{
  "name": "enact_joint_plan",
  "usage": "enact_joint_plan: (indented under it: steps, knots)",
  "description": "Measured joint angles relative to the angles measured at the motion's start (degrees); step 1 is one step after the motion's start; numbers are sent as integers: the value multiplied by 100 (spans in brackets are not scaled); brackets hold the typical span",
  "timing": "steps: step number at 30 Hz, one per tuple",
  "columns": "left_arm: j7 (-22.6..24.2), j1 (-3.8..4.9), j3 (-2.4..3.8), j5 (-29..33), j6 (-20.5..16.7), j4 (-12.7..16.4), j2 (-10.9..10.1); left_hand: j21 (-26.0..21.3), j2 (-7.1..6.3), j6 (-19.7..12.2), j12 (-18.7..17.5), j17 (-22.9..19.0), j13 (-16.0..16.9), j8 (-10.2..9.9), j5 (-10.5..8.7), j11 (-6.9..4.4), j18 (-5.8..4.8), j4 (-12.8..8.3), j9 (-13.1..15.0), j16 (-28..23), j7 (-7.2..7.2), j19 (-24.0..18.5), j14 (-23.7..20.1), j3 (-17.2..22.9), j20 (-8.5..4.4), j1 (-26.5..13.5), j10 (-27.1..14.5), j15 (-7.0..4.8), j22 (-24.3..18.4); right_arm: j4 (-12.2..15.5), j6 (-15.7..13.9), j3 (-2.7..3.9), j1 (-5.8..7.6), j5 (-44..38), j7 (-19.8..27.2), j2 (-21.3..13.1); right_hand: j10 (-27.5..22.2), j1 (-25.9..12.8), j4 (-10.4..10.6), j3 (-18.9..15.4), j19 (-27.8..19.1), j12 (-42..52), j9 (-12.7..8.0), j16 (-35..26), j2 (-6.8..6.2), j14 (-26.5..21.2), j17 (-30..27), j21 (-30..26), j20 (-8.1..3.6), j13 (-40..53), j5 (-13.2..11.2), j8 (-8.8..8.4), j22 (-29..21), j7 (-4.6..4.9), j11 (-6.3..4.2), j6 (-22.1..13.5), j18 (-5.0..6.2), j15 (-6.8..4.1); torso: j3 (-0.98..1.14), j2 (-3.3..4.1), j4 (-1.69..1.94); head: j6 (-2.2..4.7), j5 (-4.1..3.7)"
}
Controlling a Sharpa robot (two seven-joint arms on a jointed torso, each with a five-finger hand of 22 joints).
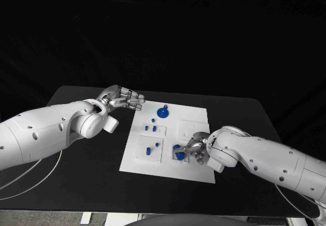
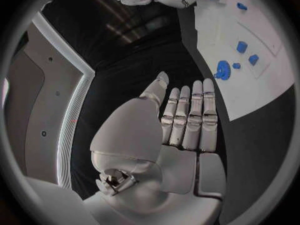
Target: Assemble the parts on the task board
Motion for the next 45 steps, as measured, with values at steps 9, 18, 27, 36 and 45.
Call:
enact_joint_plan:
  steps: [9,18,27,36,45]
  knots:
    - [-2,0,0,0,0,1,-3,0,0,0,0,0,0,0,0,0,0,0,0,0,0,0,0,0,0,0,0,0,0,36,1,-17,6,-21,5,-16,0,123,482,-896,0,-27,-62,-50,-29,0,38,-24,0,0,0,2,12,5,0,-39,-2,0,1,0,0,3,-1]
    - [-4,0,0,0,2,3,-13,0,0,0,0,0,0,0,0,0,0,0,0,0,0,0,0,0,0,0,0,0,-9,231,1,-37,-15,-15,77,-161,43,382,320,-1090,0,119,-34,-58,141,0,124,3,0,136,0,-21,65,-41,-43,7,-3,0,5,2,-1,5,14]
    - [-5,0,0,0,4,5,-21,0,0,0,0,0,0,0,0,0,0,0,0,0,0,0,0,0,0,0,0,0,-8,395,7,-40,-18,-40,220,-276,85,658,-554,-590,0,225,42,0,204,0,164,63,0,235,86,-21,117,-55,-43,152,-3,0,5,1,-9,8,7]
    - [-13,0,0,0,8,6,-22,0,0,0,0,0,0,0,0,0,0,0,0,0,0,0,0,0,0,0,0,0,-14,414,16,-40,-18,-117,297,-281,85,601,-581,-574,0,224,50,0,260,0,163,94,0,234,200,-20,125,-57,-42,192,-3,0,6,1,-2,10,-14]
    - [-17,0,0,0,10,5,-22,0,0,0,0,0,0,0,0,-1,0,0,0,0,0,0,0,0,0,0,1,0,-15,366,-1,-40,-19,-169,290,-265,106,301,-945,-641,0,247,48,27,970,0,163,94,0,248,338,-21,127,-98,-62,237,-3,0,-2,0,1,-2,-21]
